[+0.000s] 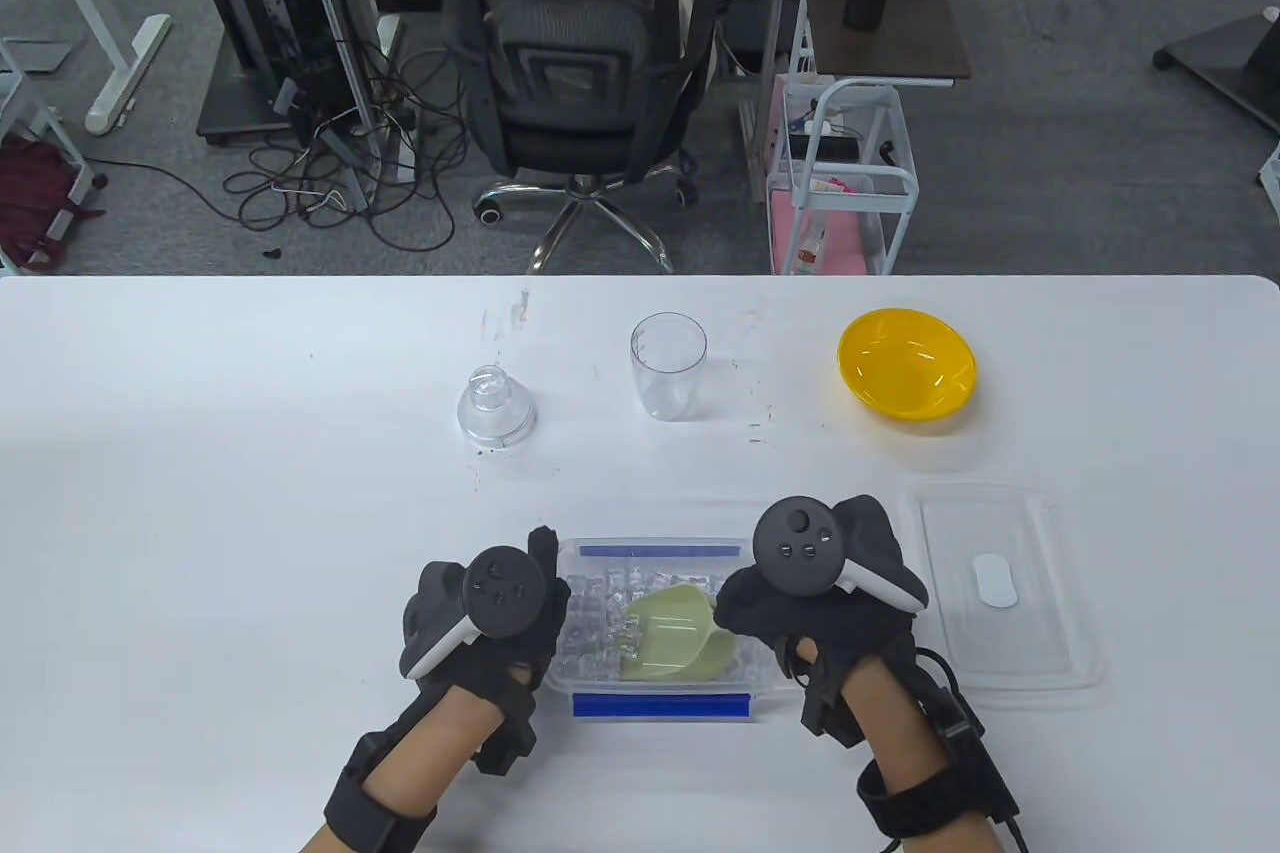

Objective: Shake ice in a plastic shaker with both hands

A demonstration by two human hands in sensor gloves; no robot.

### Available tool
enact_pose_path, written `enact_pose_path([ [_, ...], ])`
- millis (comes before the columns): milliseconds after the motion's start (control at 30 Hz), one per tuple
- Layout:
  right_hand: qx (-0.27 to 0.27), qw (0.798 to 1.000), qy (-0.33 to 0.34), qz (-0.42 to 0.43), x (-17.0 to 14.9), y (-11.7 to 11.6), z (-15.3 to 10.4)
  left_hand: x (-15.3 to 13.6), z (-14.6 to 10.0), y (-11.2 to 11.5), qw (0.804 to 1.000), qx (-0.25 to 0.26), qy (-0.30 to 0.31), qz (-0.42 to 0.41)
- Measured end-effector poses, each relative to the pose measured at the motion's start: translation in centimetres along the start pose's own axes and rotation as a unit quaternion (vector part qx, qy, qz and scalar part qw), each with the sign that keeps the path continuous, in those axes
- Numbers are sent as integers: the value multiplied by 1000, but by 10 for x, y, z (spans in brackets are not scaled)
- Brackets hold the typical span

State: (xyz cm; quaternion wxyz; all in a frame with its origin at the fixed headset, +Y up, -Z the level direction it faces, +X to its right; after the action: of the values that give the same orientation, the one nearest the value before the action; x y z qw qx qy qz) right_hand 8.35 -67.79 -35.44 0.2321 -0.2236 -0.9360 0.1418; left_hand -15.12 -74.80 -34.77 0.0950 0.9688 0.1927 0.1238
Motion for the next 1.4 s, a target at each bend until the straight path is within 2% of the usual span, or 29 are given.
enact_pose_path([
  [67,5,1000,7,14,-2,-7,6,0,0,0,1000,0,-1,2],
  [300,11,997,11,70,-22,-8,10,-1,0,-1,1000,0,-1,1],
  [400,2,994,40,98,-26,-5,13,-1,0,-1,1000,-1,-1,2],
  [800,20,974,48,222,-62,-8,15,-2,0,-1,1000,-5,-1,-3],
  [900,23,969,58,239,-62,-12,16,-1,0,-1,1000,-4,-1,-2],
  [1033,40,977,63,201,-48,-17,19,-2,0,-1,1000,-6,-1,-4],
  [1133,41,974,83,206,-41,-21,22,-2,0,-1,1000,-7,-1,-4],
  [1400,55,955,66,283,-66,-20,20,-2,0,-1,1000,-8,-1,-5],
])
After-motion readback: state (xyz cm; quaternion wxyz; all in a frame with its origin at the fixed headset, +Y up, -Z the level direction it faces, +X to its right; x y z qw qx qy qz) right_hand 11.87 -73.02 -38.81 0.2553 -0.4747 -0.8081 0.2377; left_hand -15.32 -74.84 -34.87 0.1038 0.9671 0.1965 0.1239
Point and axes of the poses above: the tracker on the back of each hand, its own x axis roughly to the thumb side, its own z axis roughly from the wrist to the fingertips, y = z × x, the point moved 5 cm from there along z, roughly from the wrist to the fingertips, and after that the axes turned 2 degrees about z, right-handed, at the moved point
